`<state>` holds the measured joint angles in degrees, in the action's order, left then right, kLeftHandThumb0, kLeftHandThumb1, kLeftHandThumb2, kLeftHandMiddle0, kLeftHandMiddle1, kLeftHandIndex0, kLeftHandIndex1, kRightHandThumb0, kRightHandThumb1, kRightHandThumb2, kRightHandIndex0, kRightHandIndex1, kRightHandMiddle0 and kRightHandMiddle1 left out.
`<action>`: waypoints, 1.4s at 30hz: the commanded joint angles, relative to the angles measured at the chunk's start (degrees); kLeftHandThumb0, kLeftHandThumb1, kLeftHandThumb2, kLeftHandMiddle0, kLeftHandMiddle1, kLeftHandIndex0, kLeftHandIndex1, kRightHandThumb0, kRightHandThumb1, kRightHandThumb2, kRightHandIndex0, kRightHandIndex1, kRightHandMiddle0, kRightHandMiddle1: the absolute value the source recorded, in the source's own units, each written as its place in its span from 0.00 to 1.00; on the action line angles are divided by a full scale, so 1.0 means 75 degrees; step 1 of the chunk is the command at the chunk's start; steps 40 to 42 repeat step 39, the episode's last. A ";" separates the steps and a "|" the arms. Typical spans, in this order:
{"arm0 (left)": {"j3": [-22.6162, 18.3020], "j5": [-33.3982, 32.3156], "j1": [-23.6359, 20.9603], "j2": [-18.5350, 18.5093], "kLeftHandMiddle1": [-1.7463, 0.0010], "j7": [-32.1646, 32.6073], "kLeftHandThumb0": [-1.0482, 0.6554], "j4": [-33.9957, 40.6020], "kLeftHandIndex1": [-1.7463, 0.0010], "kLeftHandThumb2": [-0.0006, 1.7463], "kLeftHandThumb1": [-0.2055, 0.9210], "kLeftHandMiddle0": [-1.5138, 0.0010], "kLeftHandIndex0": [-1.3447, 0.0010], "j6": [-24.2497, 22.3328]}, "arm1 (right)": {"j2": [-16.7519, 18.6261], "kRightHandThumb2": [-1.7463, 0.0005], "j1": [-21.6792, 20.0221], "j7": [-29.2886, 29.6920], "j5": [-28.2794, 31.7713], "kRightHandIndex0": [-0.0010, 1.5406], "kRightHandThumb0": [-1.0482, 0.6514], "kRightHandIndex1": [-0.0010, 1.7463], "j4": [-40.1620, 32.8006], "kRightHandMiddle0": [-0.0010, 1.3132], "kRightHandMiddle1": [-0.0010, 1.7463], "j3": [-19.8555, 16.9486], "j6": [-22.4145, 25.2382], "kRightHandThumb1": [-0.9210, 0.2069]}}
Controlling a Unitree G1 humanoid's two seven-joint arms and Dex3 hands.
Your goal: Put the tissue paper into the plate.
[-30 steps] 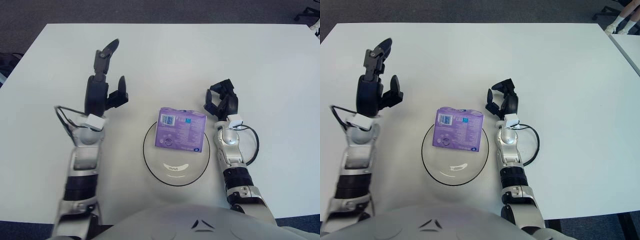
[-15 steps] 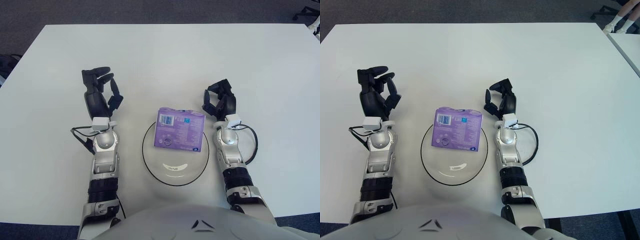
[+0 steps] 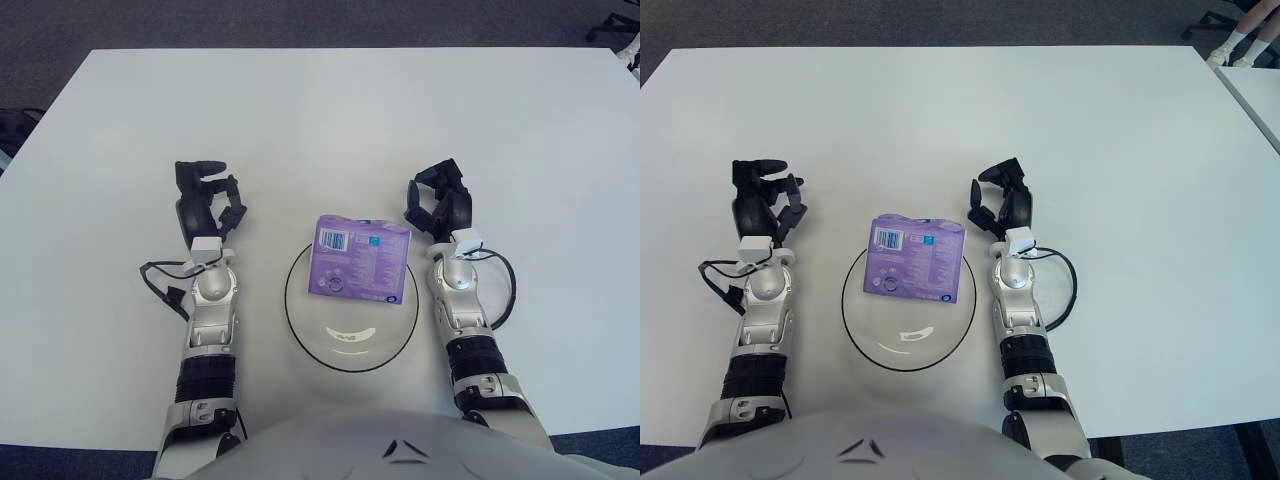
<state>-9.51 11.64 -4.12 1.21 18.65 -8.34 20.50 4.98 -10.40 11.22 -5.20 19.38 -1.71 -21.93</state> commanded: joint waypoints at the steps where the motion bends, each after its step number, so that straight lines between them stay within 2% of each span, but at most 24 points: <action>1: 0.0091 -0.0181 0.0234 -0.0231 0.21 -0.0321 0.40 -0.0370 0.00 0.39 0.91 0.65 0.81 0.0256 | 0.0049 0.46 0.1313 -0.0081 0.0086 0.41 0.39 0.79 0.0889 0.29 1.00 -0.0002 0.0763 0.27; 9: 0.0213 -0.0549 0.0405 -0.0365 0.12 -0.0890 0.40 -0.0723 0.00 0.36 0.94 0.66 0.82 0.0674 | 0.0087 0.46 0.1374 -0.0095 0.0108 0.41 0.39 0.78 0.0769 0.29 1.00 -0.0020 0.0853 0.27; 16: 0.0328 -0.0742 0.0555 -0.0448 0.05 -0.1281 0.39 -0.0892 0.00 0.49 0.80 0.62 0.75 0.0781 | 0.0097 0.46 0.1440 -0.0096 0.0083 0.41 0.39 0.78 0.0657 0.29 1.00 0.0004 0.0874 0.27; 23: 0.0485 -0.0607 0.0768 -0.0502 0.02 -0.1409 0.38 -0.0777 0.00 0.56 0.71 0.59 0.70 0.0532 | 0.0112 0.46 0.1513 -0.0168 0.0136 0.41 0.38 0.78 0.0523 0.29 1.00 0.0020 0.0957 0.28; 32: 0.0695 -0.0712 0.1006 -0.0596 0.00 -0.1675 0.37 -0.0711 0.00 0.58 0.68 0.58 0.69 0.0523 | 0.0101 0.46 0.1573 -0.0216 0.0139 0.41 0.38 0.78 0.0456 0.29 1.00 0.0033 0.0953 0.27; 37: 0.0798 -0.0881 0.1171 -0.0658 0.00 -0.1947 0.38 -0.0869 0.00 0.57 0.69 0.58 0.69 0.0822 | 0.0109 0.46 0.1554 -0.0176 0.0113 0.41 0.38 0.78 0.0510 0.29 1.00 0.0030 0.0917 0.27; 42: 0.0812 -0.0936 0.1199 -0.0658 0.00 -0.1995 0.38 -0.0893 0.00 0.57 0.70 0.58 0.70 0.0854 | 0.0111 0.46 0.1554 -0.0166 0.0104 0.42 0.38 0.78 0.0512 0.29 1.00 0.0032 0.0916 0.27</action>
